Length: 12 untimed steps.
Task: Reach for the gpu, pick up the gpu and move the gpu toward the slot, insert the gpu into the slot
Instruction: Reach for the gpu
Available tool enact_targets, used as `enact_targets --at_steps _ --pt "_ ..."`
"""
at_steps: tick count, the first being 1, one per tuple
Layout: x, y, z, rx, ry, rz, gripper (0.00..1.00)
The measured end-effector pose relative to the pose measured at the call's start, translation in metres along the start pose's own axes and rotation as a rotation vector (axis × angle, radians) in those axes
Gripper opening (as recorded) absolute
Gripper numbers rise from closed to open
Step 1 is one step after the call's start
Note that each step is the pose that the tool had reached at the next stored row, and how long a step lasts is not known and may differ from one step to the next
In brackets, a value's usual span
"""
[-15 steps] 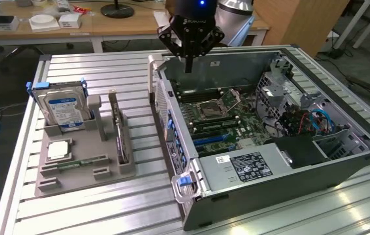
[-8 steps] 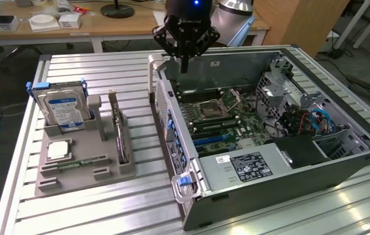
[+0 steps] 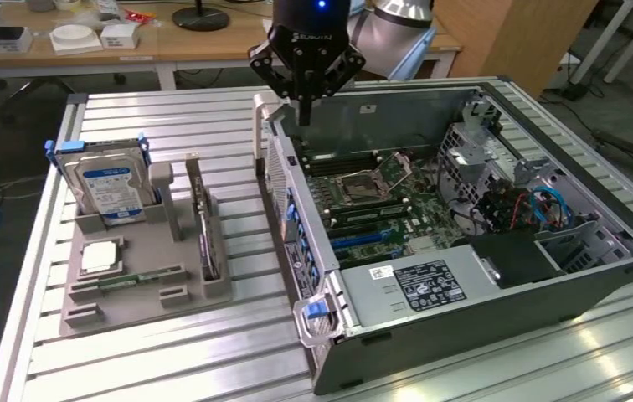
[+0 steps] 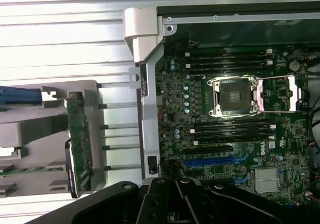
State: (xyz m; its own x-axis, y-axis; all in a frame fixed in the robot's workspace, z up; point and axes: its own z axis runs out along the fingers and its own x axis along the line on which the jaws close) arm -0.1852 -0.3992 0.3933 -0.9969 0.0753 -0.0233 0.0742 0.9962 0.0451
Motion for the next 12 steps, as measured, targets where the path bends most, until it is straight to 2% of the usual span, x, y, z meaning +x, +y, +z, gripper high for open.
enact_targets --at_steps 12 --pt "0.028 -0.0023 -0.0008 0.0 0.0 0.0 0.1"
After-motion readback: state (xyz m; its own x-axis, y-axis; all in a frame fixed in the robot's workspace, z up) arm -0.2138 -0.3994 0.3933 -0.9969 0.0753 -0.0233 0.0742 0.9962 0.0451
